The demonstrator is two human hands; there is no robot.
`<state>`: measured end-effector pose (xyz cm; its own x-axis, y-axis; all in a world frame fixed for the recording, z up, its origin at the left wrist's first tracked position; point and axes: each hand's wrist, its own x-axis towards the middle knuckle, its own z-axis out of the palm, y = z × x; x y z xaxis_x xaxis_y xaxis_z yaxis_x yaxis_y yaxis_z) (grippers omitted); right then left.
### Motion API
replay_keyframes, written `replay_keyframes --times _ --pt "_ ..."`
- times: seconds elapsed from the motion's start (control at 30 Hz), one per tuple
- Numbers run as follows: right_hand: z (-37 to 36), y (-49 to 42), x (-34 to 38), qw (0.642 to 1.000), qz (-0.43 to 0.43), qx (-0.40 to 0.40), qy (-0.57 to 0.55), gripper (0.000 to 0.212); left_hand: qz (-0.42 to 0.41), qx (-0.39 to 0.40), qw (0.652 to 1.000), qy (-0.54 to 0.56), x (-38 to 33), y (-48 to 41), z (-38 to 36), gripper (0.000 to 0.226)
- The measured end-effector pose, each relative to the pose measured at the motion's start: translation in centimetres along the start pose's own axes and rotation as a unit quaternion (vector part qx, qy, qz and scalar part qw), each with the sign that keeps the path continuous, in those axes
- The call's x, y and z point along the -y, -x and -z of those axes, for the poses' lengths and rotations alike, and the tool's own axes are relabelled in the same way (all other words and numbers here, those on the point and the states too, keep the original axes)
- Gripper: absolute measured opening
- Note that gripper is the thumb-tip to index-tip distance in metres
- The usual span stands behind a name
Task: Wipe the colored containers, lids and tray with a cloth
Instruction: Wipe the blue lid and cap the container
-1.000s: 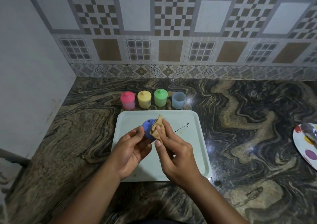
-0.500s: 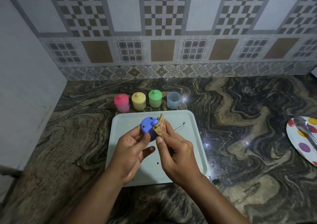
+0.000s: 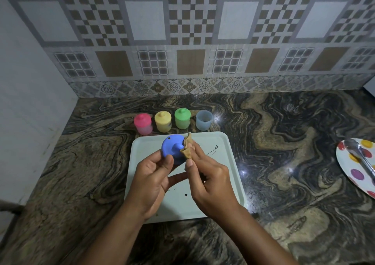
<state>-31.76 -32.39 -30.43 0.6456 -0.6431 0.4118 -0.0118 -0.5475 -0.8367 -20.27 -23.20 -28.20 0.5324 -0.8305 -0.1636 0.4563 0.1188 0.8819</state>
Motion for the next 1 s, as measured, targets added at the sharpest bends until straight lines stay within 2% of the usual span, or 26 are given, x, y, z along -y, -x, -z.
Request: replay_keyframes --times 0.17,0.3,0.47,0.6,0.73,0.8,0.9,1.0 --pt "0.3 -0.5 0.0 0.999 -0.036 0.001 -0.029 0.034 0.031 -0.016 0.999 -0.019 -0.6 -0.1 0.0 0.045" --pt "0.1 -0.1 -0.1 0.999 -0.040 0.005 -0.028 0.028 0.008 -0.023 1.000 -0.009 -0.2 0.0 -0.2 0.053" --pt "0.1 -0.1 0.4 1.000 0.011 -0.013 0.003 0.035 -0.005 -0.007 0.999 -0.032 -0.1 0.3 0.2 0.032" --pt "0.4 -0.4 0.0 0.999 -0.034 -0.013 -0.031 0.033 0.029 -0.016 0.999 -0.030 -0.6 0.2 0.0 0.032" --pt "0.1 0.0 0.0 0.999 -0.042 0.004 -0.035 0.032 0.017 -0.061 0.998 -0.012 -0.3 0.1 -0.8 0.051" --pt "0.1 0.1 0.2 0.999 -0.034 -0.009 -0.030 0.033 -0.014 -0.034 0.999 -0.007 -0.2 0.2 -0.8 0.057" --pt "0.3 0.0 0.4 1.000 -0.004 -0.024 -0.010 0.037 -0.030 0.007 0.998 -0.047 0.0 0.6 -0.6 0.042" --pt "0.6 -0.2 0.2 1.000 -0.007 -0.022 -0.020 0.035 -0.016 0.004 0.999 -0.041 -0.2 0.5 -0.4 0.042"
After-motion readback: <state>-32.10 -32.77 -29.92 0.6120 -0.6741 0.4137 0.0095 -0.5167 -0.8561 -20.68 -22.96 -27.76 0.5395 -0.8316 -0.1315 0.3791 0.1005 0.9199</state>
